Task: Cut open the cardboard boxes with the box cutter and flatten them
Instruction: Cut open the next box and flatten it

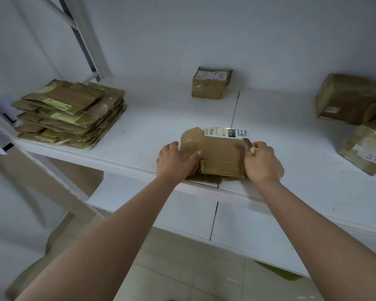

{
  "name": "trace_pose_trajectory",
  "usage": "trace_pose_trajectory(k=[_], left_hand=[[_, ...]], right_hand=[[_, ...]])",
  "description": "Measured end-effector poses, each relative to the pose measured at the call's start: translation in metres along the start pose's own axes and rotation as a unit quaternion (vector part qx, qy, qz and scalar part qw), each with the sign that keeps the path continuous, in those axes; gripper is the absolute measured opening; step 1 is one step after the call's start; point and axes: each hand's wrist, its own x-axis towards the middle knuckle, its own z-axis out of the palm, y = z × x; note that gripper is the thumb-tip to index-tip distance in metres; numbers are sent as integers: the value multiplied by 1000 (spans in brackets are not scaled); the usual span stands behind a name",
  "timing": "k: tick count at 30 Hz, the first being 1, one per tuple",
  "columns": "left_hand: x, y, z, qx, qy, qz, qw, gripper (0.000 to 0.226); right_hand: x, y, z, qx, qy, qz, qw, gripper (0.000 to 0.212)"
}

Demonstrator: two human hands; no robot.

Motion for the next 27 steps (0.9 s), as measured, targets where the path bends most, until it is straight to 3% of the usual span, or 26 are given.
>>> trace_pose_trajectory(k=[3, 6, 8, 13, 16, 18, 23, 27], left_hand=[[-7, -3, 7, 21, -17, -5, 1000, 72], [-7, -11, 10, -17, -12, -10, 1000, 54], [-7, -17, 6, -61, -10, -13, 998, 49], [-8, -20, -15, -184, 38, -25, 982, 60], [0, -23, -37, -258, 92, -21, 961, 66], [9, -28, -54, -231, 122, -3, 965, 69], [40, -42, -94, -14, 160, 37, 986, 80], [73, -70, -144, 39, 183, 71, 980, 84]], right_hand=[[1, -1, 3, -24, -48, -5, 999, 42], [3, -4, 8, 70, -85, -1, 994, 42], [3, -11, 8, 134, -70, -27, 988, 38], [3, -52, -4, 241, -12, -170, 955, 29], [8, -71, 1, 270, -8, -167, 948, 30], [11, -81, 11, 266, -13, -150, 952, 32], [9, -124, 43, 218, 2, -133, 967, 36], [5, -181, 71, 273, 4, -127, 954, 37]])
